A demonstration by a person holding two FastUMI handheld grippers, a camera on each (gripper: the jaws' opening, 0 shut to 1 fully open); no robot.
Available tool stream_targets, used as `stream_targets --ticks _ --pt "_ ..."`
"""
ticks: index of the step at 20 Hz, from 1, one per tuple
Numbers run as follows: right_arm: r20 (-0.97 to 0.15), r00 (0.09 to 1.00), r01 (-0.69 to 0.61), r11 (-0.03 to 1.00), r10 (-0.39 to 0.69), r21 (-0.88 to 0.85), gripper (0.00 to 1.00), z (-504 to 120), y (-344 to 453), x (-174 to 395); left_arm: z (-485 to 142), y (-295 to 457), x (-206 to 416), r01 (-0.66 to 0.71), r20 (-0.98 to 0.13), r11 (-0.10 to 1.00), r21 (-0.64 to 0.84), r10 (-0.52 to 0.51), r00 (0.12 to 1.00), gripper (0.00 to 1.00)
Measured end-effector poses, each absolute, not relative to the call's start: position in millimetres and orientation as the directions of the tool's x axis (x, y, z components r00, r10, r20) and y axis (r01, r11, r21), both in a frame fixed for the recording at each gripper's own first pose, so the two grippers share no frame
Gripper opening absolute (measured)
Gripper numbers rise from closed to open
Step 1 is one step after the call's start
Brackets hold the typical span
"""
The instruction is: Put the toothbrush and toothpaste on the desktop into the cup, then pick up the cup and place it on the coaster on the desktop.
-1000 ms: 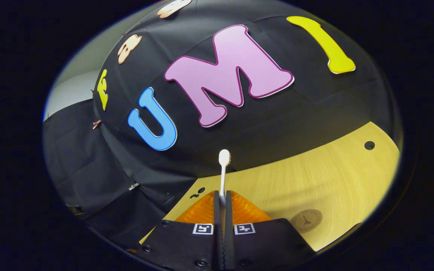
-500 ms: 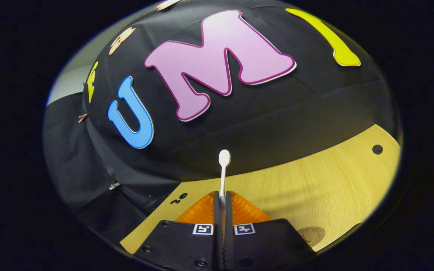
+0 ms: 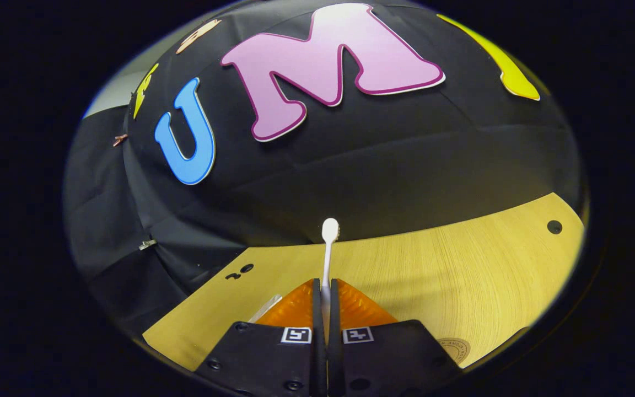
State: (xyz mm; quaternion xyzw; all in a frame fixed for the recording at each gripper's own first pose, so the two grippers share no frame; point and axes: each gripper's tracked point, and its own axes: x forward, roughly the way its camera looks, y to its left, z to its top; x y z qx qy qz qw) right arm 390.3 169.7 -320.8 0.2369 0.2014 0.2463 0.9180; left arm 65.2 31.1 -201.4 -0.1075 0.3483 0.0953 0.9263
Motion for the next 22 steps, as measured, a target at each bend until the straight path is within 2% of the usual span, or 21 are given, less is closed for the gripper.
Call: stream_targets --ticks 1,2,3,6,7,8,9,10,11,14,19,20,21,22 --pt "-0.259 0.796 -0.359 0.772 0.546 0.525 0.07 -323.0 170.0 385.7 -200.8 30.4 65.0 -0.247 -0.665 0.959 -0.136 0.097 0.741 0.64" --pt "-0.263 0.791 -0.364 0.771 0.552 0.523 0.07 -323.0 171.4 380.6 -200.3 29.7 64.2 -0.242 -0.663 0.960 -0.137 0.093 0.743 0.72" --pt "-0.270 0.781 -0.369 0.765 0.563 0.528 0.09 -322.6 173.5 374.4 -199.1 29.9 63.3 -0.236 -0.660 0.962 -0.137 0.089 0.746 0.64" --pt "-0.287 0.764 -0.362 0.752 0.578 0.551 0.12 -321.3 173.9 360.8 -198.7 28.3 62.0 -0.225 -0.648 0.964 -0.140 0.083 0.757 0.64" --pt "-0.289 0.762 -0.355 0.746 0.580 0.563 0.14 -321.0 173.0 356.8 -197.5 27.9 60.2 -0.222 -0.642 0.964 -0.146 0.078 0.762 0.72" --pt "-0.300 0.762 -0.340 0.749 0.573 0.569 0.16 -321.3 170.6 353.8 -194.9 26.6 58.6 -0.215 -0.637 0.964 -0.156 0.068 0.768 0.64" --pt "-0.314 0.761 -0.325 0.753 0.567 0.572 0.09 -322.4 167.2 350.0 -194.4 24.9 56.3 -0.209 -0.631 0.964 -0.166 0.059 0.774 0.64" --pt "-0.324 0.760 -0.315 0.756 0.563 0.574 0.14 -321.7 163.7 346.8 -193.9 24.3 53.6 -0.203 -0.626 0.964 -0.172 0.052 0.778 0.64" --pt "-0.334 0.760 -0.303 0.759 0.557 0.577 0.32 -321.3 159.3 342.1 -193.1 23.5 52.5 -0.199 -0.623 0.964 -0.177 0.047 0.781 0.64" --pt "-0.360 0.758 -0.271 0.765 0.544 0.584 0.32 -319.4 146.4 324.9 -192.4 19.5 54.6 -0.180 -0.615 0.965 -0.192 0.025 0.788 0.64" --pt "-0.468 0.692 -0.218 0.778 0.549 0.590 0.39 -338.6 127.6 268.1 -193.5 6.5 74.8 -0.118 -0.608 0.971 -0.208 -0.034 0.793 0.64" --pt "-0.500 0.681 -0.194 0.790 0.535 0.581 0.39 -346.2 120.7 256.1 -193.7 3.1 80.7 -0.100 -0.607 0.973 -0.206 -0.047 0.793 0.64" --pt "-0.530 0.667 -0.172 0.800 0.524 0.575 0.22 -354.7 113.6 243.1 -193.2 -0.4 89.0 -0.081 -0.607 0.976 -0.201 -0.059 0.793 0.64" --pt "-0.564 0.653 -0.141 0.812 0.506 0.566 0.22 -362.6 104.9 230.3 -193.0 -3.5 96.4 -0.062 -0.607 0.979 -0.195 -0.071 0.791 0.64"
